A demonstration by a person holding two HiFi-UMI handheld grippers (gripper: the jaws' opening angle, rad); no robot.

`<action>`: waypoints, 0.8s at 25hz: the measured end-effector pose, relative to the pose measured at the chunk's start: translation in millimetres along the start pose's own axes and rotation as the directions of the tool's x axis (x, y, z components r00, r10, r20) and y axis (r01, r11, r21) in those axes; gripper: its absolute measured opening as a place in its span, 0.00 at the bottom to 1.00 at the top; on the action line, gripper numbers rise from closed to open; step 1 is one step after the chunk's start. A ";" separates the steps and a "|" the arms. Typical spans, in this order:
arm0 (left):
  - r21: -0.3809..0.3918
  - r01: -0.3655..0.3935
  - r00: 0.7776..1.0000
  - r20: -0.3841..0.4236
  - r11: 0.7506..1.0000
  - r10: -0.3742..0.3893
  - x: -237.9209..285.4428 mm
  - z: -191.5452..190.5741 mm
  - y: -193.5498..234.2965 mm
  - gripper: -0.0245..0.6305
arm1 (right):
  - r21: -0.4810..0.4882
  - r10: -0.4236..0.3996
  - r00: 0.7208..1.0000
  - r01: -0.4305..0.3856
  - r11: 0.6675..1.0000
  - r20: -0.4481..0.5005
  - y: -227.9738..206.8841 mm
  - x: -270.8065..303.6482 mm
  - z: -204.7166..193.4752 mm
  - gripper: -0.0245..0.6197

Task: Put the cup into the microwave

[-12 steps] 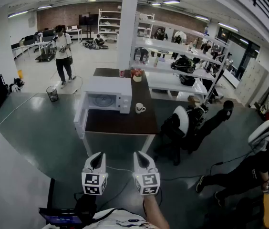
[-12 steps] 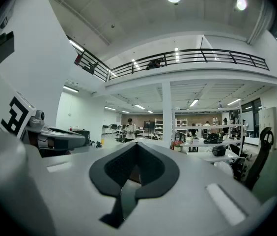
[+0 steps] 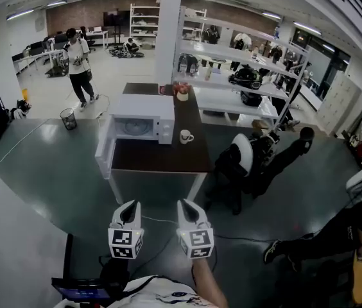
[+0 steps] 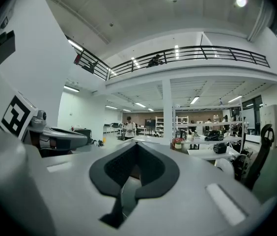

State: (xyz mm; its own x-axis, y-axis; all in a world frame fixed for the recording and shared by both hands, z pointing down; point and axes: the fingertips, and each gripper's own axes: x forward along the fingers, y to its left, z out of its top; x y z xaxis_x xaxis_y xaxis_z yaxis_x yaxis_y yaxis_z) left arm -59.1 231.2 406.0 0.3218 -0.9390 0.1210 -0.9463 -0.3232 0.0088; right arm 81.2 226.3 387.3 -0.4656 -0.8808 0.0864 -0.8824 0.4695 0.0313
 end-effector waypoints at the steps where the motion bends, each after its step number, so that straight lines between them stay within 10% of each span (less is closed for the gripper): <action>1: 0.001 0.000 1.000 -0.004 1.000 0.000 0.1 -0.9 -1.7 0.04 | 0.002 0.015 1.000 -0.015 1.000 0.004 1.6 -0.2 -0.1 0.04; 20: -0.019 -0.056 0.996 -0.073 0.998 0.055 -19.6 -27.4 -43.8 0.04 | 0.025 0.130 0.991 -0.129 0.991 -0.032 8.5 -28.4 -17.9 0.04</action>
State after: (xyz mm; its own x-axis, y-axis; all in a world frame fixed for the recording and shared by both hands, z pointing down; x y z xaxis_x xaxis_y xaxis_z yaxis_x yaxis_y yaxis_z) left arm -24.8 266.9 430.5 0.2662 -0.9444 0.1931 -0.9634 -0.2674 0.0205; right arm 88.1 256.4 403.0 -0.5736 -0.8100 0.1219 -0.8164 0.5774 -0.0055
